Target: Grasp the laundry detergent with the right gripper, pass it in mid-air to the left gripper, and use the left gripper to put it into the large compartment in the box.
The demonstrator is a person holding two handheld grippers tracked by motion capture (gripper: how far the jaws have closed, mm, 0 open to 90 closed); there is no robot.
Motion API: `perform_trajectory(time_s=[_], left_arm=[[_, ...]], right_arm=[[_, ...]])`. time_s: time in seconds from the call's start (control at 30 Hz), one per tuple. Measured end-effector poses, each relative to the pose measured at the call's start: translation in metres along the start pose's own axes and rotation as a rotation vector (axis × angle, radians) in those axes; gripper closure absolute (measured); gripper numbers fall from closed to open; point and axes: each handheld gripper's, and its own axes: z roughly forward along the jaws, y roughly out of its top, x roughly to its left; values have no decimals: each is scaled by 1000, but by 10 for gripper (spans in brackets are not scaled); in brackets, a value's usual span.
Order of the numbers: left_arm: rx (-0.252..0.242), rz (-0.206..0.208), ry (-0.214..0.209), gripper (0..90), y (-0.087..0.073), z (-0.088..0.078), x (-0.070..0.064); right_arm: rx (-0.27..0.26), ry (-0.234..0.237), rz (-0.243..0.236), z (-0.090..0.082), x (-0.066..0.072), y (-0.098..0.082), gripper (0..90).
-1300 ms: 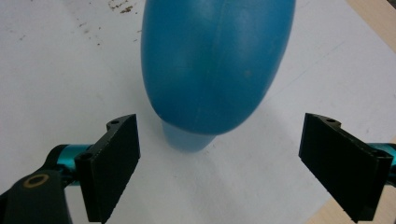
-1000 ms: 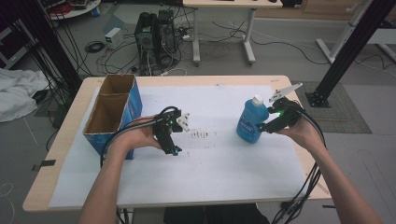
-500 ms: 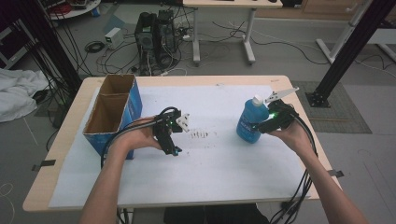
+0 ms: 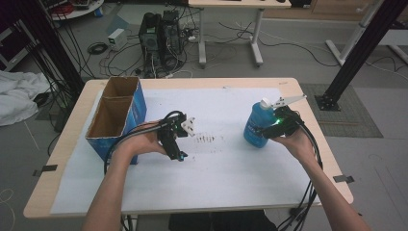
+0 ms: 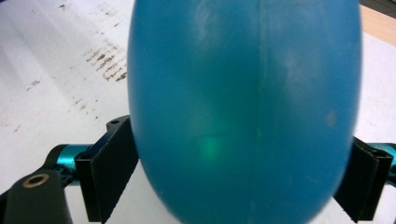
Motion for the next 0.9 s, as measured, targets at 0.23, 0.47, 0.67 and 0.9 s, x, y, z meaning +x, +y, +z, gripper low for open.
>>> perform_trajectory(time_s=[0.23,0.47,0.67,0.9], left_arm=[[1,-1,-3,169,-1,1,0],[-6,-9,0,169,-2,2,0],[-8,-10,-2,169,-3,3,-1],[-7,-14,-2,169,-3,3,0]], right_arm=[[-3,-8,15,7,1,-3,117],[-5,-9,18,10,2,-4,117],[2,-13,11,10,2,-3,118],[-9,-2,2,11,1,-3,148]])
